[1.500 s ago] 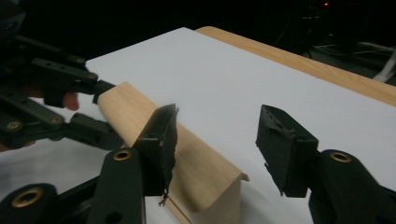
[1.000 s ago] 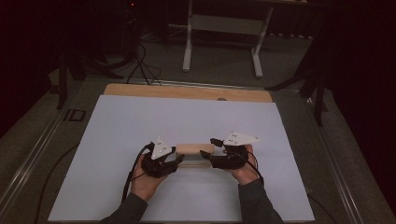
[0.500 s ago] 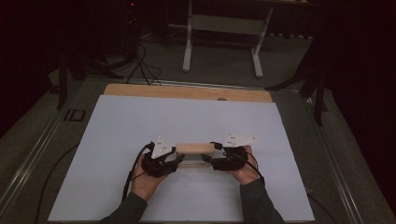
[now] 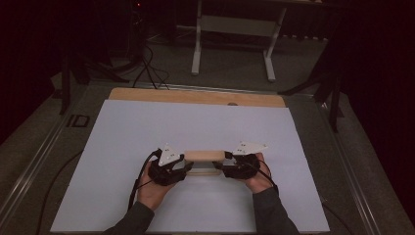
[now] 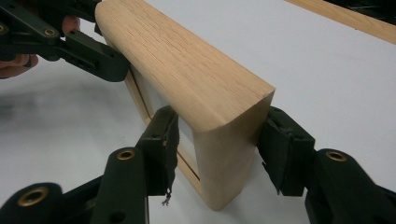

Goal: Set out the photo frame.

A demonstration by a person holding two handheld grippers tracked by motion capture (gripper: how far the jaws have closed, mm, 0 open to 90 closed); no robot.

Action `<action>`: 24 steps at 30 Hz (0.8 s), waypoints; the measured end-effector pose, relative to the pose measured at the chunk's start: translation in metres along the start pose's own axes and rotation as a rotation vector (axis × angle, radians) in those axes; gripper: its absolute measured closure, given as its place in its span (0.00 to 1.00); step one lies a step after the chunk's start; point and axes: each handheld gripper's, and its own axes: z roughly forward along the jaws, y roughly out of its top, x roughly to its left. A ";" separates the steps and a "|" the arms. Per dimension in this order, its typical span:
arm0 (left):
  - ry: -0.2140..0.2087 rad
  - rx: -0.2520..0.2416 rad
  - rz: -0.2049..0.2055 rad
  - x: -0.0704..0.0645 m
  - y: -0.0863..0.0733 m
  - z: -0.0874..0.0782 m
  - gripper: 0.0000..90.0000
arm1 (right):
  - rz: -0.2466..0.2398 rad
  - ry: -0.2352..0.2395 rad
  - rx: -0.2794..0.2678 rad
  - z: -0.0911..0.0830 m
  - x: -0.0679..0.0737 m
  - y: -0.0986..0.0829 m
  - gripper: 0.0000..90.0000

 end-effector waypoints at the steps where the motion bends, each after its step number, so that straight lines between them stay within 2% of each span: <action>1: -0.001 0.000 0.000 0.000 0.000 0.000 0.62 | -0.002 0.002 0.000 0.000 0.000 0.000 0.56; 17: 0.011 0.002 0.015 -0.001 0.000 -0.001 0.64 | -0.023 -0.008 0.005 -0.001 0.002 0.001 0.57; 24: 0.019 0.008 0.026 0.004 0.002 -0.001 0.65 | -0.030 -0.030 0.000 0.003 0.003 0.003 0.57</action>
